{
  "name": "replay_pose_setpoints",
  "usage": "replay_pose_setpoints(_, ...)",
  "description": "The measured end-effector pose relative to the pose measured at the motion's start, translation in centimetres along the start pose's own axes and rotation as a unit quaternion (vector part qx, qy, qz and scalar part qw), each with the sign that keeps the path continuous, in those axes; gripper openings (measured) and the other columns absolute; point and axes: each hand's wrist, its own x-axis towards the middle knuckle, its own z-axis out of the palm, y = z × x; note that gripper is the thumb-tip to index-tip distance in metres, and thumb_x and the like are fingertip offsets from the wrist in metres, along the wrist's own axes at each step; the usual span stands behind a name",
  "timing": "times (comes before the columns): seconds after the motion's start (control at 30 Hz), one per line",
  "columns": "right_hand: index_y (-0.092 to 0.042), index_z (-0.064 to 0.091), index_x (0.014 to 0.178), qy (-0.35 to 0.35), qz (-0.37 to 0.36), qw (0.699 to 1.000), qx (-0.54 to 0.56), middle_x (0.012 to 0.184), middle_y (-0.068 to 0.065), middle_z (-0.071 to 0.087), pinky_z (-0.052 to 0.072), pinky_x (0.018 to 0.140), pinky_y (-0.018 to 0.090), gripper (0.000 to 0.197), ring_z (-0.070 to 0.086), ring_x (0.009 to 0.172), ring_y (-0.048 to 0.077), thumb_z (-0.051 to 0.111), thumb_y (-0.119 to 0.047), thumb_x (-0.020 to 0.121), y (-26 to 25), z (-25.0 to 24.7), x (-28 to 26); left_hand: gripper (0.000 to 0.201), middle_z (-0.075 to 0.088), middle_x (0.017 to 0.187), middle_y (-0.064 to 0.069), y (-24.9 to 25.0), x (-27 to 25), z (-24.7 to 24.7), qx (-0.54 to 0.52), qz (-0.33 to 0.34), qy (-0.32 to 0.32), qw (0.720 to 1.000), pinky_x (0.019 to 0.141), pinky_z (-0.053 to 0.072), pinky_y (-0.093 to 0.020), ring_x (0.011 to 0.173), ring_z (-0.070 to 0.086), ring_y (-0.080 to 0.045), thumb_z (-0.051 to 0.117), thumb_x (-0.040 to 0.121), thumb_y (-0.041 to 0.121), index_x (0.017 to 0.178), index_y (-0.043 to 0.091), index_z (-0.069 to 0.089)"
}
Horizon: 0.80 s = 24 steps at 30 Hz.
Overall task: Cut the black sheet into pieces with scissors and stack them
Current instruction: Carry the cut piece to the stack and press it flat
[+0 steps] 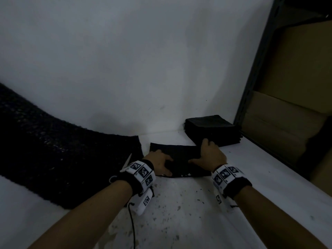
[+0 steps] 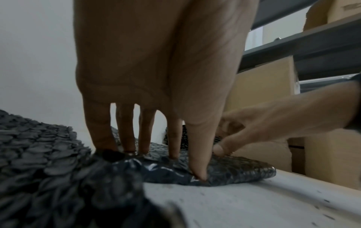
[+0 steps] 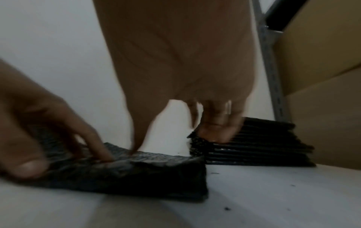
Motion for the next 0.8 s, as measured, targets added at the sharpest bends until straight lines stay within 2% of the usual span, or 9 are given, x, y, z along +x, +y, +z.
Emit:
replay_pose_setpoints(0.1,-0.012,0.027,0.145,-0.073,-0.102,0.992,0.010,0.145,0.015,0.032,0.041,0.107,0.046,0.108,0.032,0.134,0.032,0.080,-0.065,0.067,-1.1,1.1,-0.5,0.077,0.040,0.138,-0.011,-0.1,0.0,-0.1,0.011,0.001,0.001,1.000,0.106,0.043,-0.038,0.127,0.045,-0.032,0.071,0.082,0.057,0.149,0.033,0.041)
replay_pose_setpoints(0.17,-0.013,0.022,0.149,-0.117,-0.102,0.988,0.007,0.150,0.015,0.027,0.038,0.111,0.045,0.112,0.028,0.138,0.033,0.082,-0.062,0.067,-1.4,1.6,-0.7,0.076,0.040,0.138,-0.011,-0.2,0.0,-0.1,0.012,0.002,0.000,1.000,0.108,0.042,-0.037,0.127,0.044,-0.032,0.071,0.082,0.056,0.149,0.034,0.041)
replay_pose_setpoints(0.27,-0.011,0.011,0.155,-0.146,-0.057,0.988,0.009,0.156,0.019,0.022,0.035,0.114,0.041,0.121,0.027,0.142,0.034,0.081,-0.061,0.070,-1.0,1.3,-0.5,0.076,0.039,0.138,-0.011,-0.5,-0.1,0.0,-0.003,0.005,-0.001,1.000,0.108,0.041,-0.033,0.128,0.044,-0.030,0.071,0.083,0.056,0.149,0.034,0.041)
replay_pose_setpoints(0.43,-0.006,0.017,0.154,-0.151,0.026,0.988,0.009,0.154,0.019,0.030,0.037,0.114,0.039,0.119,0.035,0.140,0.033,0.081,-0.061,0.070,0.7,0.0,-0.6,0.072,0.038,0.141,-0.012,-0.8,-0.3,-0.3,-0.023,0.009,-0.005,1.000,0.108,0.041,-0.031,0.130,0.043,-0.030,0.073,0.084,0.050,0.147,0.032,0.044)
replay_pose_setpoints(0.5,-0.002,0.027,0.149,-0.151,0.058,0.987,0.010,0.149,0.018,0.038,0.041,0.110,0.036,0.105,0.041,0.136,0.031,0.080,-0.054,0.076,0.8,-0.6,-0.9,0.072,0.037,0.143,-0.012,-0.9,-0.2,-0.2,-0.027,0.012,-0.005,1.000,0.108,0.040,-0.031,0.131,0.043,-0.030,0.074,0.084,0.049,0.147,0.031,0.045)
replay_pose_setpoints(0.57,-0.001,0.040,0.142,-0.161,0.072,0.984,0.017,0.144,0.017,0.048,0.047,0.102,0.032,0.081,0.050,0.130,0.028,0.078,-0.042,0.084,0.6,-1.3,-1.1,0.073,0.037,0.143,-0.012,-1.0,-0.2,-0.2,-0.029,0.010,-0.006,1.000,0.109,0.040,-0.032,0.132,0.042,-0.030,0.074,0.083,0.050,0.147,0.031,0.044)
replay_pose_setpoints(0.63,-0.002,0.045,0.139,-0.165,0.083,0.983,0.018,0.141,0.015,0.053,0.047,0.097,0.028,0.068,0.054,0.126,0.026,0.074,-0.039,0.089,0.3,-1.6,-1.3,0.074,0.038,0.142,-0.011,-1.0,-0.1,-0.1,-0.028,0.007,-0.007,1.000,0.110,0.040,-0.033,0.132,0.042,-0.030,0.074,0.083,0.050,0.148,0.031,0.043)
replay_pose_setpoints(0.7,-0.002,0.045,0.139,-0.158,0.097,0.982,0.040,0.141,0.015,0.053,0.047,0.094,0.026,0.071,0.055,0.126,0.026,0.071,-0.044,0.089,0.1,-1.6,-1.7,0.074,0.038,0.142,-0.011,-0.9,-0.2,0.0,-0.028,0.004,-0.005,1.000,0.111,0.038,-0.033,0.132,0.041,-0.029,0.073,0.084,0.050,0.149,0.031,0.042)
replay_pose_setpoints(0.8,-0.001,0.044,0.140,-0.145,0.130,0.974,0.112,0.138,0.017,0.054,0.049,0.093,0.030,0.079,0.057,0.123,0.028,0.072,-0.050,0.086,0.3,-1.5,-1.8,0.073,0.039,0.142,-0.011,-0.9,-0.3,0.0,-0.028,0.000,-0.004,1.000,0.111,0.039,-0.033,0.132,0.042,-0.029,0.072,0.085,0.050,0.149,0.031,0.042)
